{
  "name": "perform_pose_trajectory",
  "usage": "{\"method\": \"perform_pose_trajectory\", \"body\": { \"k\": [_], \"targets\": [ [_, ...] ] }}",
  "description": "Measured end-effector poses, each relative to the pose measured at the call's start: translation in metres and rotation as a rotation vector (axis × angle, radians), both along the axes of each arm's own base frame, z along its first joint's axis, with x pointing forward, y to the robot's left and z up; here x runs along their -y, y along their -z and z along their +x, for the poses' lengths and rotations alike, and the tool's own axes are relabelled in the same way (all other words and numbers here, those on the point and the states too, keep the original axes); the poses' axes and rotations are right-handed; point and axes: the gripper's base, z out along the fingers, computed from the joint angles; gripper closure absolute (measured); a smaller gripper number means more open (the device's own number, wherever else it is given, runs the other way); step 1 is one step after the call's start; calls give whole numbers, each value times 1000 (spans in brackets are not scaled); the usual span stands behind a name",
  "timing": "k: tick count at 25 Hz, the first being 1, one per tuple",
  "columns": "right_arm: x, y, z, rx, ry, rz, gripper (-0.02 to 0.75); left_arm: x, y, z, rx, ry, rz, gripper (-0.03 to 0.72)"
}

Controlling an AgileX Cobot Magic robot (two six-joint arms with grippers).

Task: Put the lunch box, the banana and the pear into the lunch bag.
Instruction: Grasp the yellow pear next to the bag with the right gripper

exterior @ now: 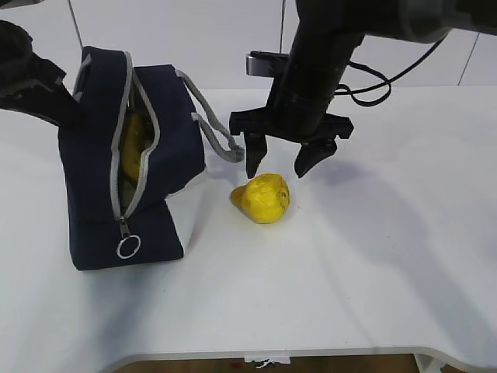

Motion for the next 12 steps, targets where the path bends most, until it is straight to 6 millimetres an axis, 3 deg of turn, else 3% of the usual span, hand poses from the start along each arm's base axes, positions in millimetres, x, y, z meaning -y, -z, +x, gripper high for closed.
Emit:
{"method": "perform_pose_trajectory", "body": {
  "k": [12],
  "targets": [
    [-8, 23, 13, 33, 45, 54, 158, 0, 0, 0, 2, -1, 1, 678]
  ]
}}
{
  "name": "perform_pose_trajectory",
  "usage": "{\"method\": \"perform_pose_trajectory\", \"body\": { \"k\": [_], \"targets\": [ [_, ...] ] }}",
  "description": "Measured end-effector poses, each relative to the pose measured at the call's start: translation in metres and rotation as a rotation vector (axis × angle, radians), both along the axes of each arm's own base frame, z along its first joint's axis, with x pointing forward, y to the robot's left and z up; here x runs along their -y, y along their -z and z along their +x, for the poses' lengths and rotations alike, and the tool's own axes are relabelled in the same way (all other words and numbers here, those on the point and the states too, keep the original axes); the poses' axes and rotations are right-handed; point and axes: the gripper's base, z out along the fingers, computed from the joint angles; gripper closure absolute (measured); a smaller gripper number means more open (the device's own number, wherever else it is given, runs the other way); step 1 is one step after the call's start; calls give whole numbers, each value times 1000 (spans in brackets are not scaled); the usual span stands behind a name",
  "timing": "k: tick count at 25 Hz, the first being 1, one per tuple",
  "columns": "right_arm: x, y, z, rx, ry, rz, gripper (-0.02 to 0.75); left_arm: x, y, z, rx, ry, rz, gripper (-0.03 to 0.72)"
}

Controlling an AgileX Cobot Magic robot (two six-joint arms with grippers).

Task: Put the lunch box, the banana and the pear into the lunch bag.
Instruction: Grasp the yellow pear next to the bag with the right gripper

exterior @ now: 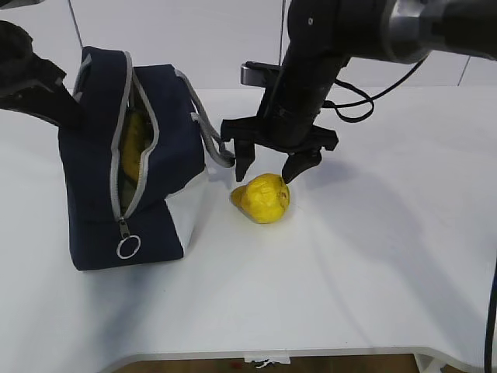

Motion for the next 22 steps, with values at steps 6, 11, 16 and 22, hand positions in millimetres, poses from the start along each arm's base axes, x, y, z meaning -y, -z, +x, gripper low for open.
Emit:
{"method": "perform_pose_trajectory", "body": {
  "k": [6, 11, 16, 22],
  "targets": [
    [0, 7, 1, -12, 3, -8, 158, 0, 0, 0, 0, 0, 0, 678],
    [0, 9, 2, -11, 1, -21, 158, 0, 0, 0, 0, 0, 2, 678],
    [1, 16, 3, -26, -3, -38, 158, 0, 0, 0, 2, 0, 2, 678],
    [1, 16, 2, -29, -4, -41, 170, 0, 0, 0, 3, -1, 2, 678]
  ]
}}
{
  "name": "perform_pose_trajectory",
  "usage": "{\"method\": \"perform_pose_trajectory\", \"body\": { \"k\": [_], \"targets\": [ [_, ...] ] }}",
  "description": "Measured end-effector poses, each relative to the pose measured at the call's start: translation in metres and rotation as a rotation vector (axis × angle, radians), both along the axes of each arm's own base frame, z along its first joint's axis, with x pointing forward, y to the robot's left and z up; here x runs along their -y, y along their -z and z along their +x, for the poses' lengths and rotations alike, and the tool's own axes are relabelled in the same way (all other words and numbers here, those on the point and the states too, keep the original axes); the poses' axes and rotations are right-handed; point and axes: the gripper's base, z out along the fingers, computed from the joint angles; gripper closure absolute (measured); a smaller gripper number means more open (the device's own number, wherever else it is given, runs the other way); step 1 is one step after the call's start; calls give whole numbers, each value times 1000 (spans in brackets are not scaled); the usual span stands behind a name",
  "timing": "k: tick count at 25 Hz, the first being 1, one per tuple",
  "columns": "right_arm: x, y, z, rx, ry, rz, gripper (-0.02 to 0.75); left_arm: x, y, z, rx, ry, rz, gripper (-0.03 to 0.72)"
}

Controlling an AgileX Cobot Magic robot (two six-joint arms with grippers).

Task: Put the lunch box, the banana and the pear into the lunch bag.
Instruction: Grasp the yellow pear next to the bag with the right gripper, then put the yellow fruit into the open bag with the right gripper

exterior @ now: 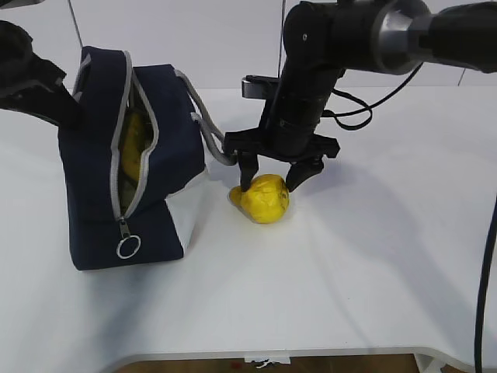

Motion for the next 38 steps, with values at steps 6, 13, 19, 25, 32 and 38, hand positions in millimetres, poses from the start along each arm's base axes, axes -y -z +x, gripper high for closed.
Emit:
{"method": "perform_pose_trajectory", "body": {
  "k": [6, 13, 19, 25, 32, 38],
  "targets": [
    [0, 0, -1, -8, -2, -6, 249, 0, 0, 0, 2, -1, 0, 678],
    [2, 0, -2, -28, -8, -22, 316, 0, 0, 0, 2, 0, 5, 678],
    [5, 0, -5, -60, -18, -58, 337, -1, 0, 0, 4, 0, 8, 678],
    [7, 0, -5, -45, -36, -109, 339, -1, 0, 0, 6, -1, 10, 678],
    [15, -7, -7, -28, -66, -190, 340, -1, 0, 1, 7, -1, 10, 678],
    [21, -49, -16, 63, -85, -183, 342, -1, 0, 1, 7, -1, 10, 678]
  ]
}}
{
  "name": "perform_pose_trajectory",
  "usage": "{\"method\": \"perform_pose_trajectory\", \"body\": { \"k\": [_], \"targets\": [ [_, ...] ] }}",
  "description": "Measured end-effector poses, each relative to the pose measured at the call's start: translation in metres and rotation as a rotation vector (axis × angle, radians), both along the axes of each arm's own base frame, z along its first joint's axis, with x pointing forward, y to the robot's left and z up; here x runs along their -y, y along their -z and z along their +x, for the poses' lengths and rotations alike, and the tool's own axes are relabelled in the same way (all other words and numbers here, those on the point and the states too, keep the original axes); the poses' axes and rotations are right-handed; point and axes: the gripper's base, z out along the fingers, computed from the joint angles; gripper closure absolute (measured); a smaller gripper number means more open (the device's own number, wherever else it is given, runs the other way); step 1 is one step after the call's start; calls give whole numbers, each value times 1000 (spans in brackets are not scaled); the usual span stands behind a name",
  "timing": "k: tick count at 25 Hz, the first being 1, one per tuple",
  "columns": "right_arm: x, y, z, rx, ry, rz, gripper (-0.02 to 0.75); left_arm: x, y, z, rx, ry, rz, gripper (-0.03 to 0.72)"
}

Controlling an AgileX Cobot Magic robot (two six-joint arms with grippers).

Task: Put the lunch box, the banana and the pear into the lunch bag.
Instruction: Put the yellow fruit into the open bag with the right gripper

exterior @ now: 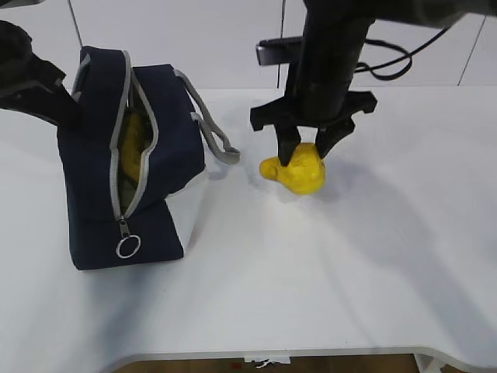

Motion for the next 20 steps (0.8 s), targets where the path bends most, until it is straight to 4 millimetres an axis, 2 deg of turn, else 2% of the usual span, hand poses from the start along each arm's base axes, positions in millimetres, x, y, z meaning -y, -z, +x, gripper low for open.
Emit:
{"method": "perform_pose_trajectory", "body": {
  "k": [4, 10, 16, 20],
  "targets": [
    [11, -43, -11, 112, -12, -18, 343, 0, 0, 0, 0, 0, 0, 678],
    [25, -94, -25, 246, -10, -52, 343, 0, 0, 0, -1, -1, -6, 678],
    [9, -133, -31, 288, -13, 185, 343, 1, 0, 0, -1, -2, -10, 678],
    [-8, -145, -33, 298, -53, 397, 343, 1, -1, 0, -2, -3, -14, 678]
  ]
}}
